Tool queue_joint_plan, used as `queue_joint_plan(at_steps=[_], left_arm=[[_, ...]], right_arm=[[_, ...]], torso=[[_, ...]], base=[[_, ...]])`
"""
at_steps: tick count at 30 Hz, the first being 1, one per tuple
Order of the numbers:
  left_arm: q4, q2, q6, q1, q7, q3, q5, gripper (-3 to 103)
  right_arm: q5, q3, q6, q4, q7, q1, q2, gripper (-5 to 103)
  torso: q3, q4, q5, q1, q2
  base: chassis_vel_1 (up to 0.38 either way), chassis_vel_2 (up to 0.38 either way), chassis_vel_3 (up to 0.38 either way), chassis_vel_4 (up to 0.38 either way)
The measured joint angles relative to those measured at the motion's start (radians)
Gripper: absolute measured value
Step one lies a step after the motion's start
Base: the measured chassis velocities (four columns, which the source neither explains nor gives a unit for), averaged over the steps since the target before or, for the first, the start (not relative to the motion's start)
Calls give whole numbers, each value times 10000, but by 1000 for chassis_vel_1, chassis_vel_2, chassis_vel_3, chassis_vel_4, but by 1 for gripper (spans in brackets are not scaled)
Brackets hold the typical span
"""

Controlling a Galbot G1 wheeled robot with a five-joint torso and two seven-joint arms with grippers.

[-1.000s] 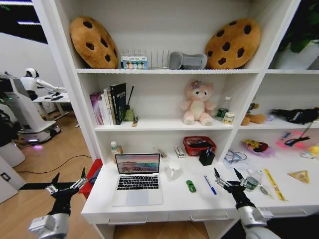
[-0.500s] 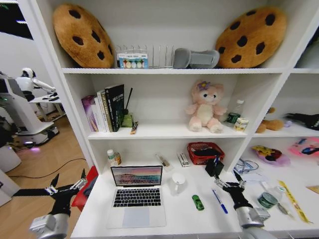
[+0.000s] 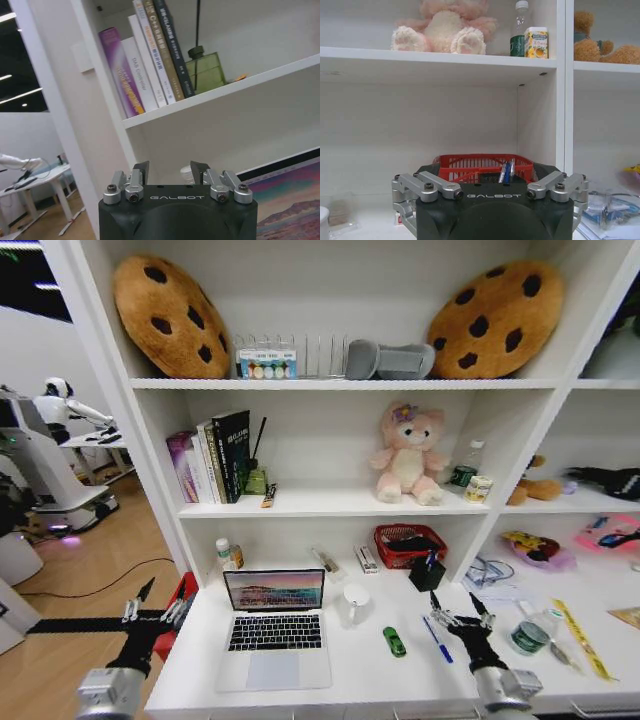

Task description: Organize the objects on the table.

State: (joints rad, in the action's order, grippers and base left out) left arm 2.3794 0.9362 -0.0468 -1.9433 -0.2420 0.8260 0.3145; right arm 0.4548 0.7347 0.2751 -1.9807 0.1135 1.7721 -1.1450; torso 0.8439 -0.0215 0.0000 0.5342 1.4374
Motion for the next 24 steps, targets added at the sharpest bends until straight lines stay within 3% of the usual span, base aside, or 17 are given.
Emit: queue_joint_plan(at_steps=[4, 5, 7, 8, 10, 11, 14, 16, 18, 20, 22, 23, 24], left_arm=[[194, -2004, -327, -121, -26, 266, 942, 34], [194, -2004, -327, -121, -26, 266, 942, 34], [205, -3253, -416, -102, -11, 427, 1504, 23], [205, -3253, -416, -102, -11, 427, 1504, 23], [119, -4231, -507, 165, -23, 398, 1930, 12], [99, -4473, -540, 277, -28, 355, 2046, 12], [70, -4763, -591, 442, -37, 291, 2184, 3], [55, -4922, -619, 549, -51, 258, 2260, 1], [-26, -6163, -792, 1125, -95, 52, 3039, 0], [-58, -6465, -811, 1163, -84, 37, 3173, 0], [-208, -7644, -814, 1019, 74, -60, 3417, 0], [-208, -7644, -814, 1019, 74, -60, 3417, 0], [-305, -8246, -814, 1075, 97, -180, 3630, 0]], right_arm=[[-160, -177, 51, 125, 24, 24, -210, 100], [-160, -177, 51, 125, 24, 24, -210, 100], [-232, -243, 94, 205, 27, 42, -269, 100], [-232, -243, 94, 205, 27, 42, -269, 100], [-239, -245, 105, 241, 29, 38, -289, 100], [-240, -239, 107, 247, 31, 37, -299, 100], [-239, -232, 108, 251, 31, 37, -305, 100], [-239, -225, 109, 255, 32, 35, -310, 100], [-250, -183, 146, 294, 35, 75, -401, 100], [-268, -182, 163, 304, 35, 103, -453, 100], [-424, -184, 297, 388, 36, 218, -805, 100], [-424, -184, 297, 388, 36, 218, -805, 100], [-498, -232, 353, 447, 35, 236, -933, 100]], torso=[[0, -3, 0, 0, -1], [0, -3, 0, 0, -1], [0, 0, 0, 0, -1], [0, 0, 0, 0, -1], [0, 1, -2, 0, -1], [0, -1, 0, 1, -1], [0, -1, -1, 1, -1], [0, -6, -1, 1, -2], [1, -3, -2, 3, -3], [1, -4, 1, 3, -2], [1, 2, -1, 2, -2], [1, 2, -1, 2, -2], [0, 2, -2, 2, -2]], base=[[0, 0, 0, 0], [0, 0, 0, 0], [0, 0, 0, 0], [0, 0, 0, 0], [0, 0, 0, 0], [0, 0, 0, 0], [0, 0, 0, 0], [0, 0, 0, 0], [0, 0, 0, 0], [0, 0, 0, 0], [0, 0, 0, 0], [0, 0, 0, 0], [0, 0, 0, 0]])
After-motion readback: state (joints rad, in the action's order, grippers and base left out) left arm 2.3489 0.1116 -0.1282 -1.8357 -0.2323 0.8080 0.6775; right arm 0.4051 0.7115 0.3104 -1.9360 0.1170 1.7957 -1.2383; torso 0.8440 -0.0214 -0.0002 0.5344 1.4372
